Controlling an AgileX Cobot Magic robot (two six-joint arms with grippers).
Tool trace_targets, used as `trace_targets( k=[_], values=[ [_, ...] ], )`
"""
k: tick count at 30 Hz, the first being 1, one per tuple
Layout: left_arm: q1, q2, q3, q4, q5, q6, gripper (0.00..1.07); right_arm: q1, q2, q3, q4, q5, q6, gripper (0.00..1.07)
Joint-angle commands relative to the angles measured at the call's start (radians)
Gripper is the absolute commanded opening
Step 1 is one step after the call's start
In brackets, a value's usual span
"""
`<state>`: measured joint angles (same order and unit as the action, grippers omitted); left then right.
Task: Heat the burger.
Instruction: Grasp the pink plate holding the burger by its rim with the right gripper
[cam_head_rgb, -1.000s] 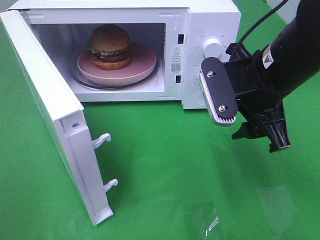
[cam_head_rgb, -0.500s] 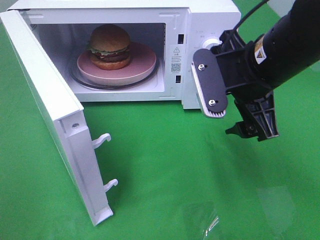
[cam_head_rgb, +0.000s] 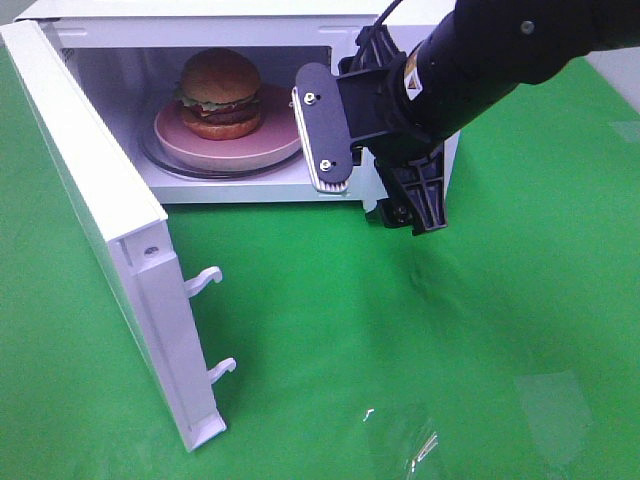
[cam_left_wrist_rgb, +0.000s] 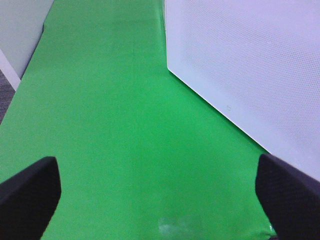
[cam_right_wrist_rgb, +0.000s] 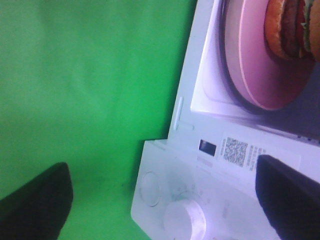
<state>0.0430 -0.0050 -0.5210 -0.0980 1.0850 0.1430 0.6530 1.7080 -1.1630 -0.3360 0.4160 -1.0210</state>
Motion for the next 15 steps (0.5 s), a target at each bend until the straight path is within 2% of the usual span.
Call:
trace_targets(
  k=[1, 5, 15],
  values=[
    [0.004, -0.006, 0.003, -0.003, -0.013, 0.000, 0.98, 0.001, 0.018, -0.017, -0.004, -0.016, 0.010, 0.94],
    [0.004, -0.006, 0.003, -0.003, -0.013, 0.000, 0.98, 0.025, 0.073, -0.060, -0.048, -0.074, 0.040, 0.94],
    [0.004, -0.006, 0.003, -0.003, -0.013, 0.000, 0.98, 0.036, 0.183, -0.162, -0.043, -0.092, 0.069, 0.92]
  ],
)
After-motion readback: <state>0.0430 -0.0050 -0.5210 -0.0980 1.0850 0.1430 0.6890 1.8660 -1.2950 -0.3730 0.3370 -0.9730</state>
